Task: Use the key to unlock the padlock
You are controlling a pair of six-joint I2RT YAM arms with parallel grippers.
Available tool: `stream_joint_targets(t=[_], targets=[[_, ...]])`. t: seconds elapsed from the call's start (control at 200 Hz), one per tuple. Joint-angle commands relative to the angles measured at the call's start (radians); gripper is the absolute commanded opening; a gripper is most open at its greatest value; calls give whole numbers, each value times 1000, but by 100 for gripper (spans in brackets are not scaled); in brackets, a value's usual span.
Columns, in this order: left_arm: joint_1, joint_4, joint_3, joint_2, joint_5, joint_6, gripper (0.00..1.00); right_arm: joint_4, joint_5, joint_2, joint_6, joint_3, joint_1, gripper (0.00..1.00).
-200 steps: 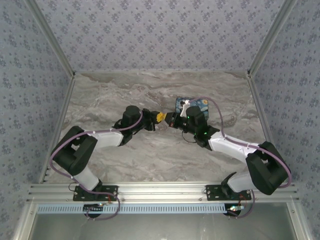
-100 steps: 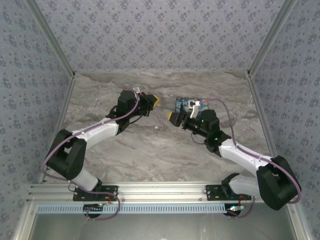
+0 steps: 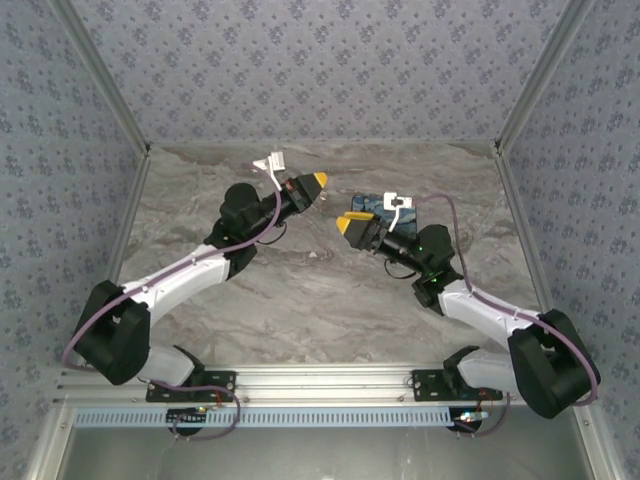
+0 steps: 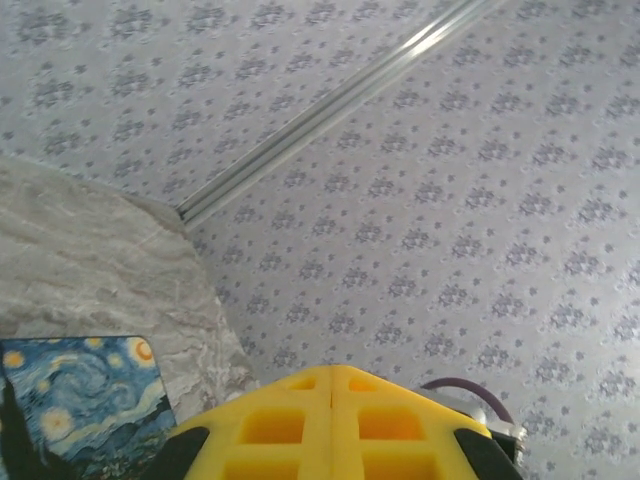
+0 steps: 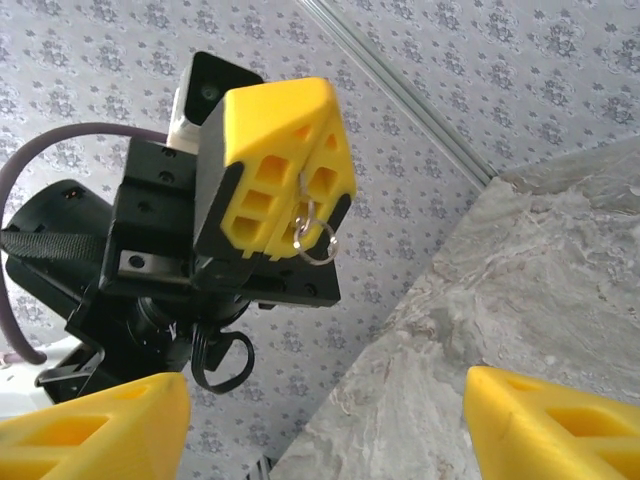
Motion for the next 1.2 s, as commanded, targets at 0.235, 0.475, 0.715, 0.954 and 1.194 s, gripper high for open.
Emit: stream_joint_targets(t=[0.235, 0.475, 0.715, 0.954, 1.194], targets=[[-30, 82, 8, -16, 53, 78, 0, 184, -11, 112, 94, 100, 17, 71], [-29, 83, 6, -11, 51, 78, 0, 200, -18, 169, 124, 142, 26, 58], [-30, 92, 11, 4, 54, 64, 0, 212, -4, 181, 147, 150, 24, 43], [-29, 85, 11, 6, 52, 66, 0, 204, 8, 183, 159, 152, 20, 33], [-30, 85, 10, 10, 54, 65, 0, 205, 12, 185, 169, 161, 17, 30]])
